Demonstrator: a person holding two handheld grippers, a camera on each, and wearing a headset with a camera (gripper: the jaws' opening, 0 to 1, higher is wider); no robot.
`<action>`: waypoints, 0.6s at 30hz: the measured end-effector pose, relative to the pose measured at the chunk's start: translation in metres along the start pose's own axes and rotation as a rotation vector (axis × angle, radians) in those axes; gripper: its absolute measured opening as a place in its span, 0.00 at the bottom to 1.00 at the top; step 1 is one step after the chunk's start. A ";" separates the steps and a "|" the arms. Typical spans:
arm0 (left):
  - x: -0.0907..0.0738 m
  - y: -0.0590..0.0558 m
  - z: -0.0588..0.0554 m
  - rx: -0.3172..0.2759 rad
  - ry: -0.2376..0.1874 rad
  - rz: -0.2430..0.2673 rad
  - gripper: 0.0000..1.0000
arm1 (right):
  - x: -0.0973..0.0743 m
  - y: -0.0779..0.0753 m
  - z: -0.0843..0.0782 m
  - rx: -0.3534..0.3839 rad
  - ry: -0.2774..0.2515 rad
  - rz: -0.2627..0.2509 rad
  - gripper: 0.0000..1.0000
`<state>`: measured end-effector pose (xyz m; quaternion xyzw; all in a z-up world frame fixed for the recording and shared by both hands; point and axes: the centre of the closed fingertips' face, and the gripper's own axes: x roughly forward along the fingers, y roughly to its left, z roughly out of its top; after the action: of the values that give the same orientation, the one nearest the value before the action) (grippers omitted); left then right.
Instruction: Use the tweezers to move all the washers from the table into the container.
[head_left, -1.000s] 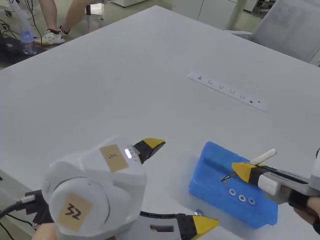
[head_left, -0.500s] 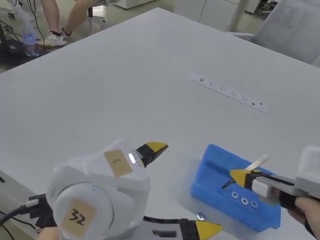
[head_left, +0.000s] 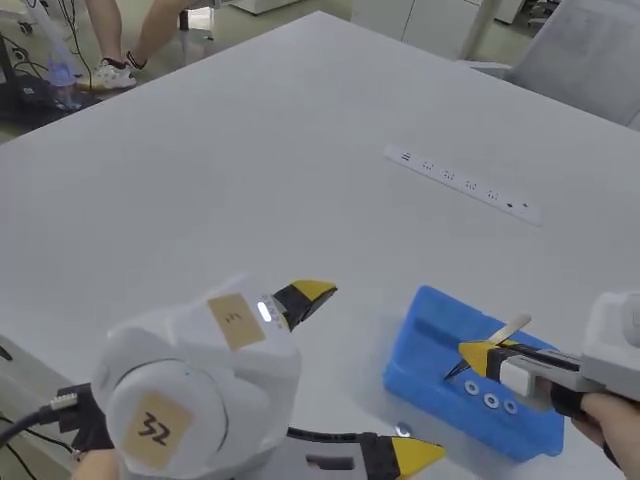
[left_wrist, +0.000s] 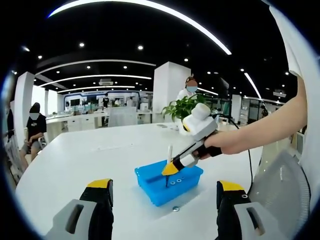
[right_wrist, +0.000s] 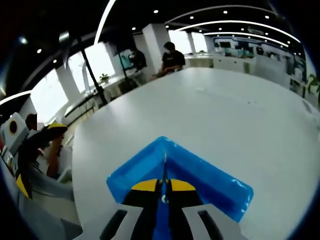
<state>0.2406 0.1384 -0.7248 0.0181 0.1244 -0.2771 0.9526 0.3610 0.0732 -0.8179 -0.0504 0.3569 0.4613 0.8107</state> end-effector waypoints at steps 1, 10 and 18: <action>0.000 0.000 0.000 0.001 0.002 0.001 0.87 | 0.000 0.001 -0.001 -0.007 0.003 0.004 0.04; 0.000 0.000 0.000 0.001 -0.001 0.004 0.87 | -0.008 0.013 0.008 -0.065 -0.049 0.012 0.05; 0.000 0.000 0.001 0.002 -0.002 0.003 0.87 | -0.029 0.038 0.024 -0.173 -0.122 0.054 0.05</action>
<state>0.2405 0.1382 -0.7242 0.0190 0.1233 -0.2760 0.9530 0.3343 0.0837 -0.7726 -0.0824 0.2667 0.5142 0.8110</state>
